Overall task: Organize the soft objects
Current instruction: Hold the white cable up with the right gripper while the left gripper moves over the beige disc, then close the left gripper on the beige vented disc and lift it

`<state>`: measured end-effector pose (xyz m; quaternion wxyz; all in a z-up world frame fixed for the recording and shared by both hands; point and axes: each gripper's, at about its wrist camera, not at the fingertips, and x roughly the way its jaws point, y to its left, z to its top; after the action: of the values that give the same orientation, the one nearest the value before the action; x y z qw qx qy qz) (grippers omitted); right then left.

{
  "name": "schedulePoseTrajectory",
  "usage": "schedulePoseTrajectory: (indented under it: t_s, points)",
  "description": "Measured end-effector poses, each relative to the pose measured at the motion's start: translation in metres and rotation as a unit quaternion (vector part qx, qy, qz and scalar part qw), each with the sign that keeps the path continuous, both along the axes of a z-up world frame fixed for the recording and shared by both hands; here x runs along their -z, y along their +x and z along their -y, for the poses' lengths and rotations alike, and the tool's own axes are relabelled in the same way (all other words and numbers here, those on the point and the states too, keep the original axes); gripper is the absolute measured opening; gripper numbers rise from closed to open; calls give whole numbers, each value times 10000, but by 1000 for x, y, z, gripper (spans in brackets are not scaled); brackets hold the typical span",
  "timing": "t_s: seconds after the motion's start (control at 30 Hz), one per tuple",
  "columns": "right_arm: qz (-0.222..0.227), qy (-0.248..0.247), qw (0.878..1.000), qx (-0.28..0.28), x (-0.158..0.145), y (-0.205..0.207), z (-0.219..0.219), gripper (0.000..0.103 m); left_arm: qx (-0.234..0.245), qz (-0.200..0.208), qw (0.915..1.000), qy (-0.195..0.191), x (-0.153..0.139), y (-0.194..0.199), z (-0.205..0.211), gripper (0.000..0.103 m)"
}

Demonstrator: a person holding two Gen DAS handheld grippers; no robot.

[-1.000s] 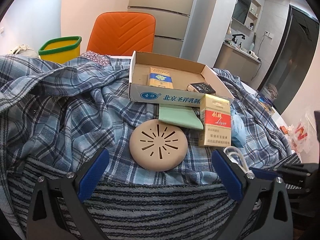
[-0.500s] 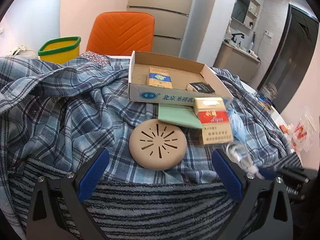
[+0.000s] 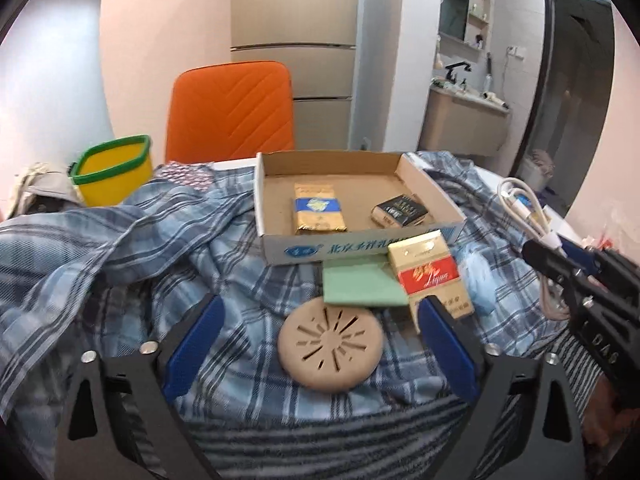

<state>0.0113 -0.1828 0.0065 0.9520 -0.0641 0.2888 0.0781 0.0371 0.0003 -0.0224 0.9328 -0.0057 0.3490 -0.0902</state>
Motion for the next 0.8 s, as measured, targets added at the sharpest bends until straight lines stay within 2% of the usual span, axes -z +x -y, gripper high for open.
schedulePoseTrajectory:
  t_s: [0.07,0.17,0.43,0.63,0.8]
  points:
    - [141,-74,9998,78,3,1,2,23,-32,79,10000,-42,3,6,-3,92]
    - [166,71,9998,26,6,0,5,23,105,22,9999,-121,11,13,-4,91]
    - [115,144,9998,81,13,1,9,23,564,-713,9953,-345,42,28,2,91]
    - [92,258,9996,90,14,1,13,23,654,-1107,9907,-443,54,35,3,91]
    - [54,280,9996,63,15,2,13,23,672,-1253,9892,-359,59,37,5,91]
